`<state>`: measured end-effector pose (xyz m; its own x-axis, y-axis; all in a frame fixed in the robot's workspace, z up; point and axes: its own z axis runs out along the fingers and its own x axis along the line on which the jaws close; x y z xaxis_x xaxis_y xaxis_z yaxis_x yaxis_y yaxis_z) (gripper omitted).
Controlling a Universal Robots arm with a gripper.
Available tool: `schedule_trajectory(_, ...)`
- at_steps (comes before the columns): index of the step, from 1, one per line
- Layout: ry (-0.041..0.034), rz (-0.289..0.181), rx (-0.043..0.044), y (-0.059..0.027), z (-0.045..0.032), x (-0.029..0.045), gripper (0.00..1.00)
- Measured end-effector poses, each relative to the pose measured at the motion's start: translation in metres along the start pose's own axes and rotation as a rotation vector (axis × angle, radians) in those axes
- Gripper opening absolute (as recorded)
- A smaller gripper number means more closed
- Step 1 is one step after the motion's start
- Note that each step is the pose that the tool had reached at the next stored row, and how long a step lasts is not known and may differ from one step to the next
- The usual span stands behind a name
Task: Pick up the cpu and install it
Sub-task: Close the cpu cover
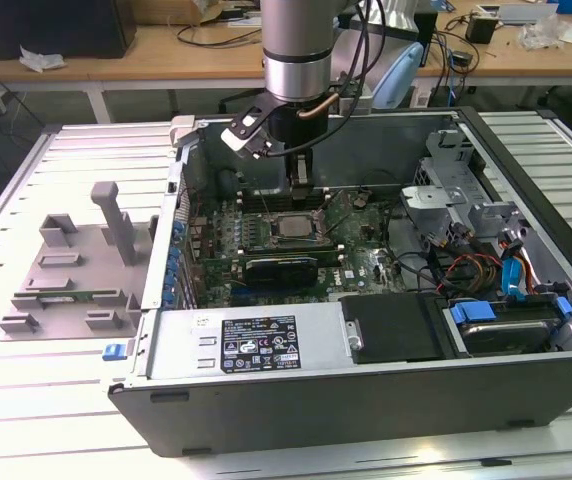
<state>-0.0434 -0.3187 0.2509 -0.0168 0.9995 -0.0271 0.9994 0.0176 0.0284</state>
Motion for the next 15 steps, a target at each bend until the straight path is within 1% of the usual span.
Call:
schedule_trajectory(3,0.0,0.0,0.0,0.0,-0.0001,0.0,0.11)
schedule_trajectory(9,0.0,0.0,0.0001,0.0006,-0.0219,-0.0002,0.11)
schedule_trajectory(10,0.0,0.0,0.0,0.0008,-0.0273,-0.0002,0.11)
schedule_trajectory(15,-0.0001,0.0,0.0,0.0013,-0.0449,-0.0006,0.11)
